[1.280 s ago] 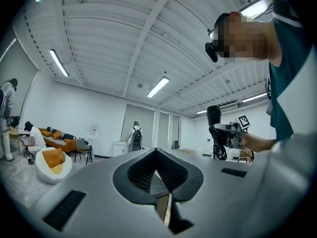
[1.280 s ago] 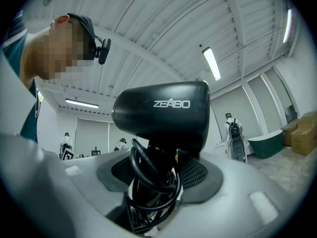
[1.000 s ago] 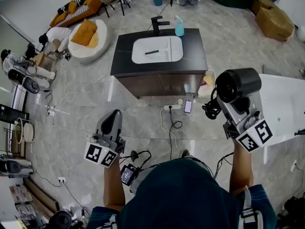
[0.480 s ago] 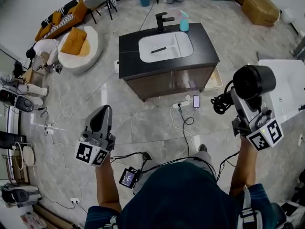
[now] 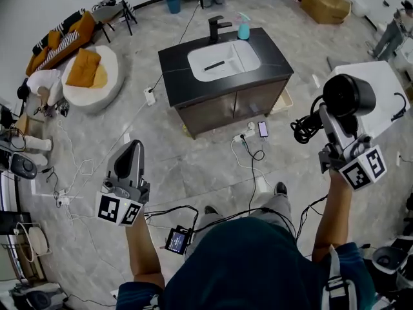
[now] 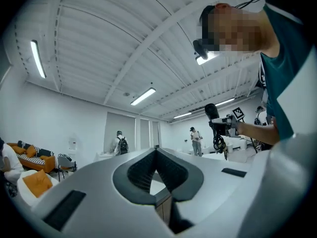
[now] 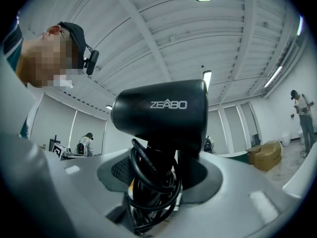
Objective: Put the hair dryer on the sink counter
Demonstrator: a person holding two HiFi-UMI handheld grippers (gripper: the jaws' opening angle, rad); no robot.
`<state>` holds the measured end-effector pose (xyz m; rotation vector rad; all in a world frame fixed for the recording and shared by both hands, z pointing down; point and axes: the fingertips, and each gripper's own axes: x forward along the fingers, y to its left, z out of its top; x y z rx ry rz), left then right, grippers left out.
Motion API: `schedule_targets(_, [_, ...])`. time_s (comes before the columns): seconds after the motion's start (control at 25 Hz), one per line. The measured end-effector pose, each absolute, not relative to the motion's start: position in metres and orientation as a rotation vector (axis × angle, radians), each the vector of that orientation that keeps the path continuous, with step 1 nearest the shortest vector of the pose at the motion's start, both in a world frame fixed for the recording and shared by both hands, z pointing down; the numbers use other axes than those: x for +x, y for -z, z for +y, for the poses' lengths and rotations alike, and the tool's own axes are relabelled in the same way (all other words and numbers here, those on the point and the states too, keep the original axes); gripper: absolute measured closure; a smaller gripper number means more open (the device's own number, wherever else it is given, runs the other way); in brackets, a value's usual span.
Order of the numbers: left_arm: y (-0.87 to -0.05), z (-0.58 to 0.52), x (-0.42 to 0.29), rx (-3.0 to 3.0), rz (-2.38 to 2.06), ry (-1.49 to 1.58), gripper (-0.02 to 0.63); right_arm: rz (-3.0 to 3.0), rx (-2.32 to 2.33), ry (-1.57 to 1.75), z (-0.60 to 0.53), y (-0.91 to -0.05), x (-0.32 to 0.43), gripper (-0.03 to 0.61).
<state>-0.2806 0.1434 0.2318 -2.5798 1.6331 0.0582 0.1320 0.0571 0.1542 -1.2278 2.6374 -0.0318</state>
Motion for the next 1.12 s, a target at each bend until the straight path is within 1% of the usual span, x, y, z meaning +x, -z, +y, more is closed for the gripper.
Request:
schedule_targets(0.16, [-0.224,0.151,-0.309,-2.629,1.577,-0.089,0.609,2.617,-1.295,0.041,0.084,-0.142,0.109,0.331])
schedule_targets(0.44, [-0.209,0.149,-0.321,-2.673,1.500,-0.130,0.609,2.621,-1.355,0.028,0.100,-0.129,0.092,0.331])
schedule_targets(0.68, [-0.202,0.137,-0.312,-2.683,1.466,-0.126,0.609,2.632,-1.343,0.031,0.094,-0.129,0.091,0.331])
schedule_targets(1.12, [-0.211,0.101,-0.291,-2.722,1.441,-0.096,0.609,2.673,-1.330,0.089,0.045,-0.150,0.094,0.331])
